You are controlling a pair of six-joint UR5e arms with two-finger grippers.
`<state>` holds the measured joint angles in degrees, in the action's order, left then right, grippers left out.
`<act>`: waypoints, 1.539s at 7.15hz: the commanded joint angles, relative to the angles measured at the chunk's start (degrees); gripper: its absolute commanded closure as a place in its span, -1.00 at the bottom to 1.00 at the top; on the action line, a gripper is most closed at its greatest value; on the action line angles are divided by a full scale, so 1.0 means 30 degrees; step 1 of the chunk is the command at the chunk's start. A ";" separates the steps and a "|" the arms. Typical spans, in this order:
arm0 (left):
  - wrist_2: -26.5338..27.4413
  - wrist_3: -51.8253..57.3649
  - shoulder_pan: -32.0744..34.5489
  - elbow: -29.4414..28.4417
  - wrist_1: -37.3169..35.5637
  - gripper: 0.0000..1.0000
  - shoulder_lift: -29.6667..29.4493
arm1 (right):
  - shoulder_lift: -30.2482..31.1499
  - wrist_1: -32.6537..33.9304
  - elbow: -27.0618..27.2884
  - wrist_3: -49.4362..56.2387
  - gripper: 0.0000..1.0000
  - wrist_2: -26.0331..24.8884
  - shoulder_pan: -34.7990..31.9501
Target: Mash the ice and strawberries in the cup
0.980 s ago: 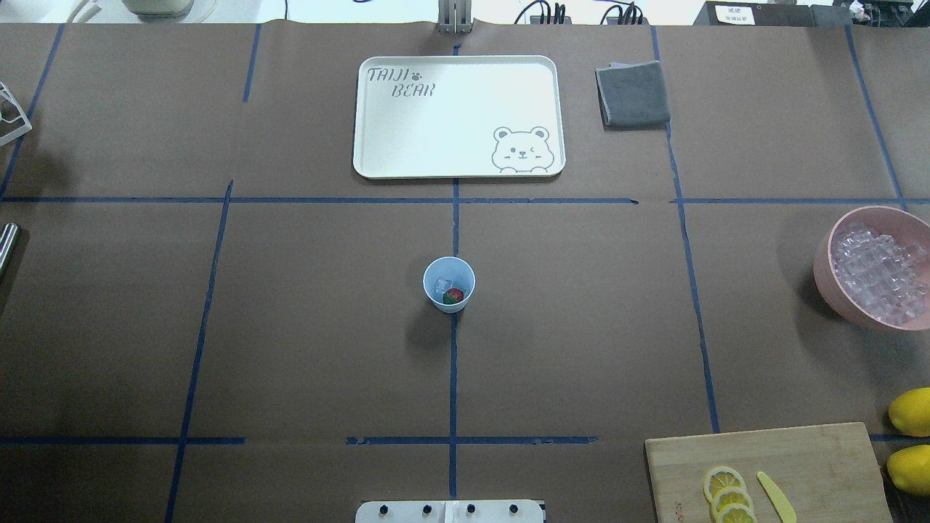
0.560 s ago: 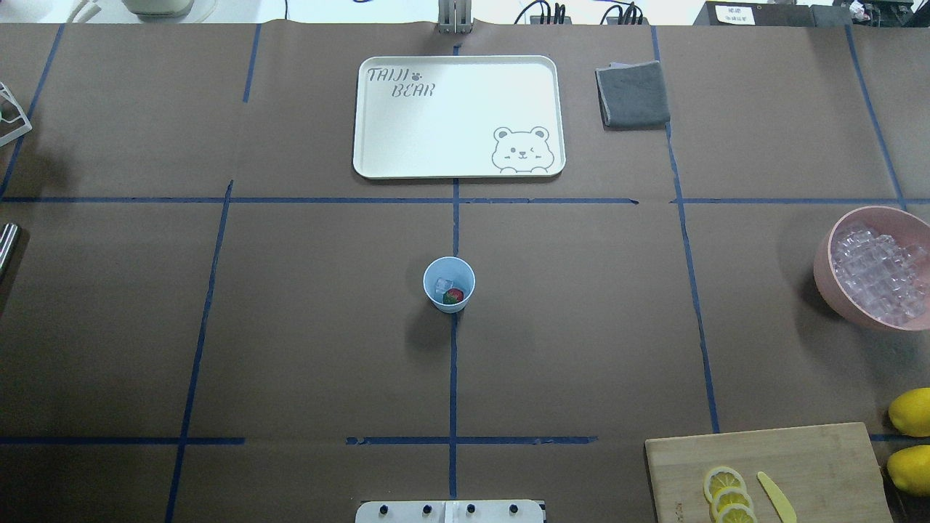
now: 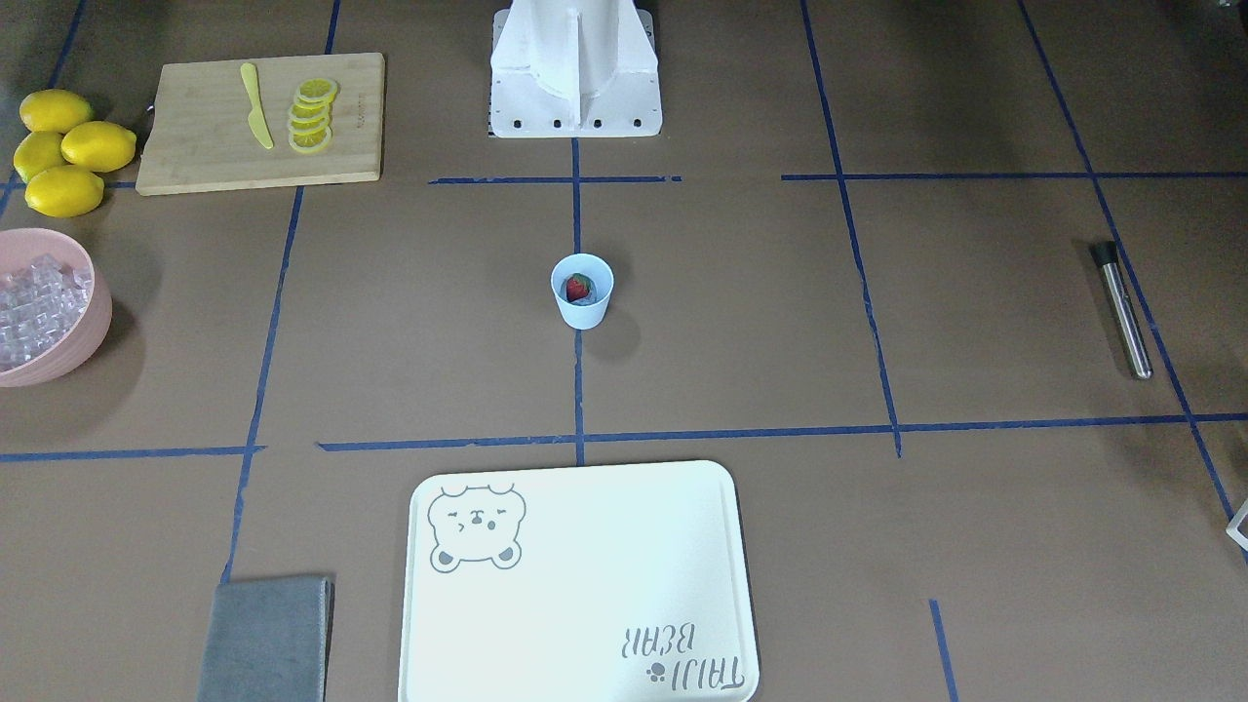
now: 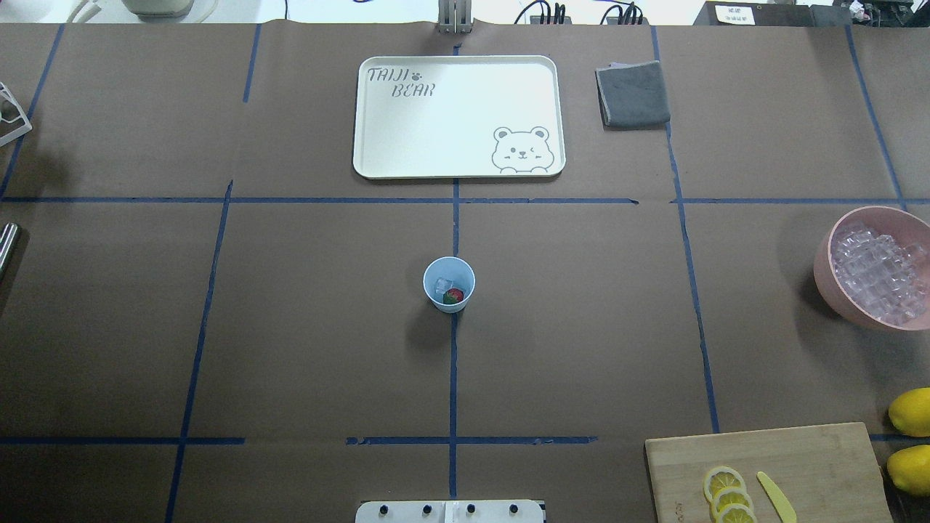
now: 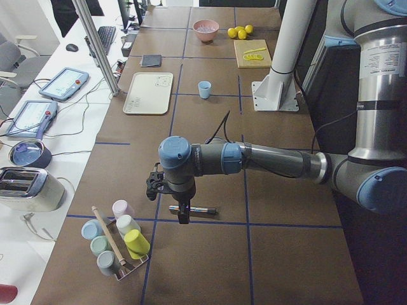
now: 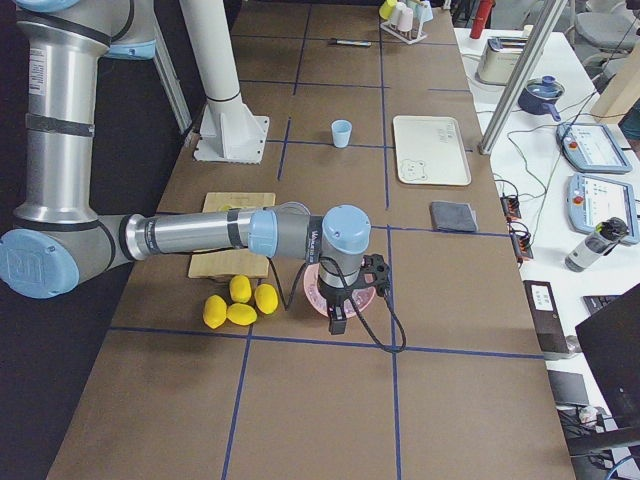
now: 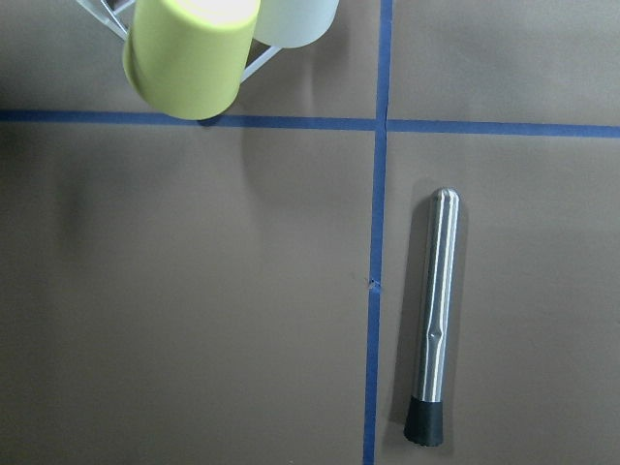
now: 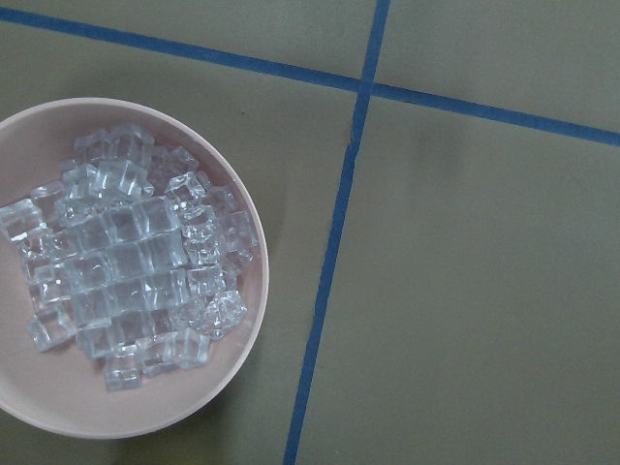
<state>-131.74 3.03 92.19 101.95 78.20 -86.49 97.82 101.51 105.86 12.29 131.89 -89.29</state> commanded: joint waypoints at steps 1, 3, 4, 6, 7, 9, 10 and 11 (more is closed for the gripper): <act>0.0028 -0.0100 -0.0028 0.0119 0.0006 -1.00 -0.0085 | -0.0057 0.0000 -0.0012 -0.0024 -1.00 -0.0019 -0.0002; -0.0031 -0.0189 -0.0057 0.0148 -0.0023 -1.00 0.0000 | -0.0028 0.0000 0.0133 -0.0199 -1.00 0.0068 -0.0002; 0.0027 -0.0131 -0.0057 0.0149 -0.0023 -1.00 0.0089 | -0.0028 0.0000 0.0134 -0.0228 -1.00 0.0098 -0.0002; -0.0031 -0.0130 -0.0057 0.0441 0.0006 -1.00 0.0324 | -0.0028 0.0000 0.0192 -0.0258 -1.00 0.0127 -0.0002; -0.0060 -0.0188 -0.0057 0.0413 -0.0081 -1.00 0.0353 | 0.0001 0.0000 0.0279 -0.0258 -1.00 0.0128 -0.0002; -0.0090 -0.0160 -0.0057 0.0471 -0.0140 -1.00 0.0382 | 0.0118 0.0029 0.0425 -0.0199 -1.00 0.0215 -0.0002; -0.0380 -0.0131 -0.0057 0.0500 -0.0140 -1.00 0.0411 | 0.0177 0.0029 0.0427 -0.0170 -1.00 0.0216 -0.0002; -0.1572 -0.0072 -0.0057 0.0471 -0.0140 -1.00 0.0470 | 0.0206 0.0029 0.0427 -0.0141 -1.00 0.0448 -0.0002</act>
<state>-133.46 2.64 92.02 103.40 77.80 -85.24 98.28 101.60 107.08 11.76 132.67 -89.30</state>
